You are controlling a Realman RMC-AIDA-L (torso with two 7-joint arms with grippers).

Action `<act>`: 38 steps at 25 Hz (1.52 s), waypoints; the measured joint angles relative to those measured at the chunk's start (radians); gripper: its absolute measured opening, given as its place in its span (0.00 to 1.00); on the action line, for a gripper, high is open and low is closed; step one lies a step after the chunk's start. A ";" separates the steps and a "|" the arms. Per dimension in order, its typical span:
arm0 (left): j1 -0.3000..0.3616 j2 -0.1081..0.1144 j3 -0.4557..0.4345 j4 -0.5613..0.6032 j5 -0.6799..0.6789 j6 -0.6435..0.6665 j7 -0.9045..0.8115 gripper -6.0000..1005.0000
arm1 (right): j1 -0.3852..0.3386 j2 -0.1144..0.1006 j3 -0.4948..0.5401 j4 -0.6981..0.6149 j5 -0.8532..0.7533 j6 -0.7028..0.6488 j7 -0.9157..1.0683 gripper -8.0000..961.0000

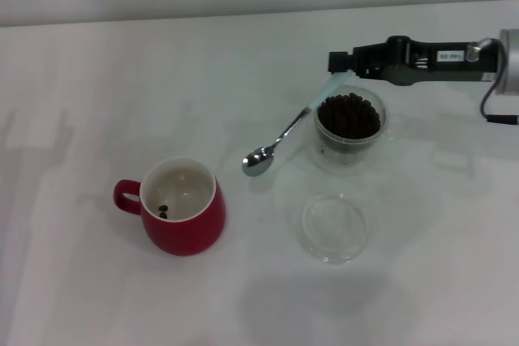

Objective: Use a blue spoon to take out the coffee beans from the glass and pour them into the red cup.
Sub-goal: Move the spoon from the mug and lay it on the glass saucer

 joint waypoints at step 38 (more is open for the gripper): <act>0.004 0.000 0.000 0.003 0.006 0.000 0.001 0.83 | -0.245 0.024 0.001 0.075 0.087 -0.040 -0.216 0.17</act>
